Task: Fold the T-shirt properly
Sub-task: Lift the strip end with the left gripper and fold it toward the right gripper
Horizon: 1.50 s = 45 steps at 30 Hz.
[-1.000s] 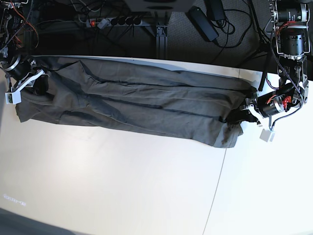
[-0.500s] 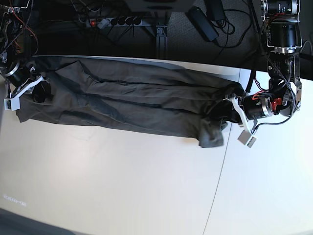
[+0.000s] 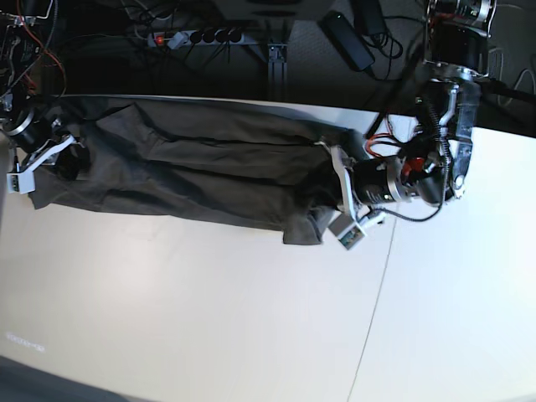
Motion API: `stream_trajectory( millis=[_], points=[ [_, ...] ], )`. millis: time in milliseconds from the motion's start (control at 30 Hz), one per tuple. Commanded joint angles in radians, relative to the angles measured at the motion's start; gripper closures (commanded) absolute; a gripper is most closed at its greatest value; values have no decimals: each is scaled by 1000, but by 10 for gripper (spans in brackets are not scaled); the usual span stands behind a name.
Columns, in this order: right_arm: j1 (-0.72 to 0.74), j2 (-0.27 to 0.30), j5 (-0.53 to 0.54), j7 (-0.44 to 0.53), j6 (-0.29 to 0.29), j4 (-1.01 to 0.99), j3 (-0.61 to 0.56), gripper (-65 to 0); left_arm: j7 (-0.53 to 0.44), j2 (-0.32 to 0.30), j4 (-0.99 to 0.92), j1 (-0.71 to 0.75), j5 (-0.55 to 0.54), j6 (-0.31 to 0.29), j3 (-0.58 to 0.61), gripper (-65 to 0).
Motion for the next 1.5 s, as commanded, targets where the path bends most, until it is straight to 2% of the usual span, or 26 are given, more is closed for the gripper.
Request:
stream_trajectory(
  millis=[0, 200, 367, 533, 600, 700, 900, 1100, 1167, 1300, 1333, 1467],
  points=[
    [7, 21, 14, 18, 75, 13, 8, 0, -40, 31, 19, -18, 17, 26, 26, 0],
    [7, 21, 14, 3, 75, 13, 8, 0, -114, 250, 7, -21, 212, 66, 161, 0],
    [7, 21, 14, -1, 75, 13, 8, 0, -171, 367, -100, -48, 306, 67, 243, 0],
    [7, 21, 15, -1, 75, 13, 8, 0, -237, 371, -228, -85, 386, 109, 300, 0],
    [7, 21, 15, -1, 75, 13, 8, 0, -240, 371, -257, -101, 385, 135, 303, 0],
    [7, 21, 15, -1, 75, 13, 8, 0, -264, 371, -280, -106, 384, 137, 303, 0],
    [7, 21, 18, 0, 74, 13, 8, 0, -298, 371, -281, -106, 298, 137, 350, 0],
    [7, 20, 32, -2, 75, 13, 8, 0, -335, 371, -281, -114, 343, 178, 429, -7],
    [7, 21, 32, -5, 75, 13, 8, 0, -343, 371, -281, -121, 344, 178, 433, -60],
    [7, 20, 33, -4, 75, 13, 8, 0, -349, 371, -281, -122, 344, 178, 433, -276],
    [7, 21, 33, -4, 75, 13, 8, 0, -349, 371, -281, -122, 343, 178, 433, -294],
    [7, 21, 33, -4, 75, 13, 8, 0, -314, 371, -272, -123, 327, 189, 433, -295]
  ],
)
